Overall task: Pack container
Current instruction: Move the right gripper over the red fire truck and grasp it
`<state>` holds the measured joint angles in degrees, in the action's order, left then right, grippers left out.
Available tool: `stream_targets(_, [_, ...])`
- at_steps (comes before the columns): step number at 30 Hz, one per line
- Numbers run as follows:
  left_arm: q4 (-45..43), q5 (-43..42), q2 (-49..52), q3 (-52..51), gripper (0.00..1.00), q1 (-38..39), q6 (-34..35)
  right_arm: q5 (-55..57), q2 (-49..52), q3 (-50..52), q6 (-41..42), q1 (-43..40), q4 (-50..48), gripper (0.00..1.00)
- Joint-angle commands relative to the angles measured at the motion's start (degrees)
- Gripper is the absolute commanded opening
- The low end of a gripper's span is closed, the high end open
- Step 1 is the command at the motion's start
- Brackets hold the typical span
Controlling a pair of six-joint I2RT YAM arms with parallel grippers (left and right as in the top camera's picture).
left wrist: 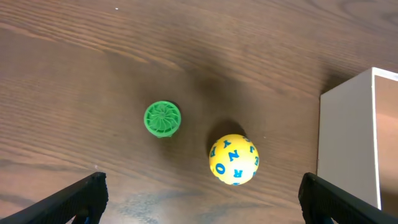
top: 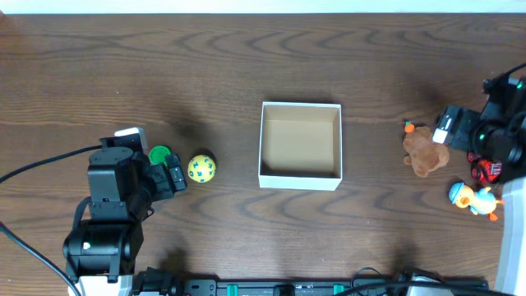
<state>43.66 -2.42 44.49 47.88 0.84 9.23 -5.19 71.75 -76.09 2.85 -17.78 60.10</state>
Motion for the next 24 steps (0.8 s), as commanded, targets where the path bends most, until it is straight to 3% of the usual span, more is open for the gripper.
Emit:
stream_targets(1, [0.2, -1.0, -0.1, 1.2, 0.98, -0.2, 0.9, 3.2, 0.9, -2.5, -3.3, -3.6, -0.1, 0.99])
stream_targets(11, [0.3, -1.0, 0.0, 1.2, 0.98, -0.2, 0.9, -3.0, 11.3, -2.7, -18.1, -19.5, -5.7, 0.99])
stream_targets(24, [0.2, -1.0, 0.0, 1.2, 0.98, -0.2, 0.9, -3.0, 27.8, -2.7, -30.4, -20.6, -10.4, 0.99])
